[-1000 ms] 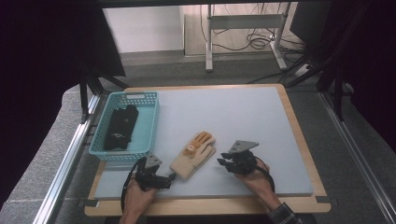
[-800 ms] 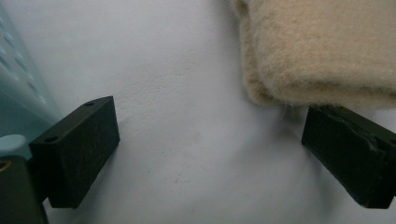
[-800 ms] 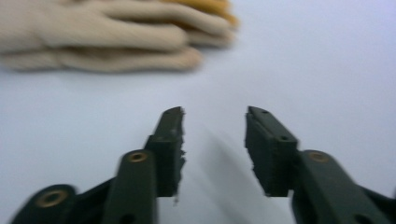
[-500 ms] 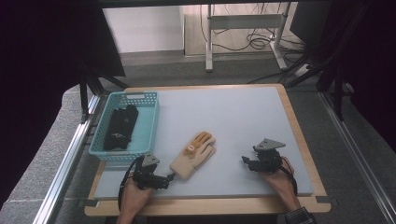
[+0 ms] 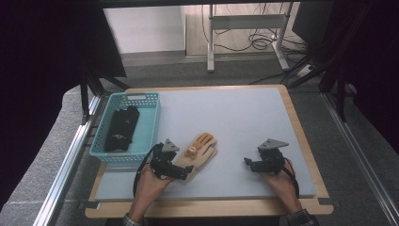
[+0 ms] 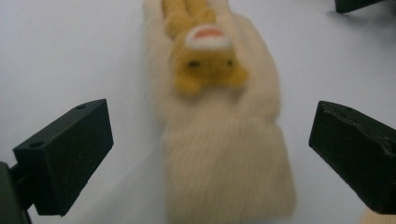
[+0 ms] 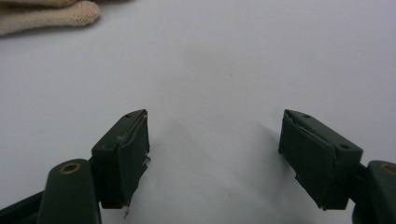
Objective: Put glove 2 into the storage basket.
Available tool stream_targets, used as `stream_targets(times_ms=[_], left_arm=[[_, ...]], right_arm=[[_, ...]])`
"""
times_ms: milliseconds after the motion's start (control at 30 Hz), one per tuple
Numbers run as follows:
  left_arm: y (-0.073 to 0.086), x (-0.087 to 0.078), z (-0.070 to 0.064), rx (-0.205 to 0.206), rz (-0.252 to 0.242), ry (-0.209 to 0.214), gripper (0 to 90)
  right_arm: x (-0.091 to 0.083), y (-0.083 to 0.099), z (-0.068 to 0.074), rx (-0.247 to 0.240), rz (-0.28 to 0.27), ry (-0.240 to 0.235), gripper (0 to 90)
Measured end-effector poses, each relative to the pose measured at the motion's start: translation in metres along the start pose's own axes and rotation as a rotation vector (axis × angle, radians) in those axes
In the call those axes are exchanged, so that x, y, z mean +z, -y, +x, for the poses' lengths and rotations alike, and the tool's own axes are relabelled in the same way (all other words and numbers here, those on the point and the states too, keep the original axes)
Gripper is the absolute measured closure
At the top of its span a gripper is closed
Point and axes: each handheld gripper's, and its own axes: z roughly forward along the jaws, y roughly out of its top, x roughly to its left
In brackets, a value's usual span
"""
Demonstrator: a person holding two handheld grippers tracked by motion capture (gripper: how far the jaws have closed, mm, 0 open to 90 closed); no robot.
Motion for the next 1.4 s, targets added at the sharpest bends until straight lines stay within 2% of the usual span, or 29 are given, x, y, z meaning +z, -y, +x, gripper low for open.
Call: stream_targets(times_ms=[33,133,333,433,500,533,567,633,667,733,767,867,900,967,1067,1200,1400], left_arm=[[0.0,0.0,0.0,0.0,0.0,0.0,0.3],[-0.012,0.023,-0.001,0.001,0.054,0.003,0.8],[-0.017,0.049,-0.001,-0.004,0.122,-0.017,1.9],[-0.016,0.057,-0.006,0.005,0.148,-0.022,4.2],[-0.016,0.06,-0.01,0.034,0.165,-0.039,5.0],[-0.016,0.06,-0.01,0.034,0.165,-0.039,5.1],[-0.016,0.059,-0.015,0.064,0.168,-0.044,9.9],[-0.017,0.058,-0.016,0.069,0.168,-0.038,17.7],[-0.017,0.057,-0.016,0.072,0.171,-0.037,17.7],[-0.019,0.054,-0.017,0.065,0.169,-0.036,29.5],[-0.019,0.054,-0.016,0.067,0.169,-0.035,40.7],[-0.021,0.052,-0.014,0.068,0.176,-0.022,53.2],[-0.022,0.052,-0.013,0.068,0.176,-0.021,53.2],[-0.023,0.051,-0.012,0.061,0.176,-0.004,58.7],[-0.024,0.049,-0.01,0.053,0.176,0.002,59.9],[-0.03,0.044,-0.006,0.042,0.16,-0.015,60.3],[-0.043,0.028,0.005,0.012,0.11,-0.033,59.8]], right_arm=[[0.0,0.0,0.0,0.0,0.0,0.0,23.8],[0.0,0.0,0.0,0.0,-0.001,0.0,23.7],[0.0,0.0,0.0,-0.001,-0.001,0.0,23.6],[0.0,0.0,0.0,-0.001,-0.001,0.0,23.5],[0.0,0.0,0.0,-0.001,-0.001,0.0,23.5],[0.0,0.0,0.0,-0.001,-0.001,0.0,23.5],[0.0,0.0,0.0,-0.001,-0.001,0.0,23.4],[0.0,0.0,0.0,-0.003,-0.001,0.001,23.4],[0.0,0.0,0.0,-0.003,-0.001,0.001,23.4],[0.0,0.0,0.0,-0.004,0.0,0.002,23.3],[0.0,0.0,0.0,-0.004,0.0,0.003,23.2],[0.0,0.0,0.0,-0.005,0.001,0.003,23.1],[0.0,0.0,0.0,-0.004,-0.001,0.004,23.0],[0.0,0.0,0.0,-0.004,-0.001,0.005,22.8],[0.0,0.0,0.0,-0.004,-0.001,0.004,22.8],[0.0,0.0,0.0,-0.003,-0.001,0.004,22.8],[0.0,0.0,0.0,-0.003,0.0,0.004,22.8]])
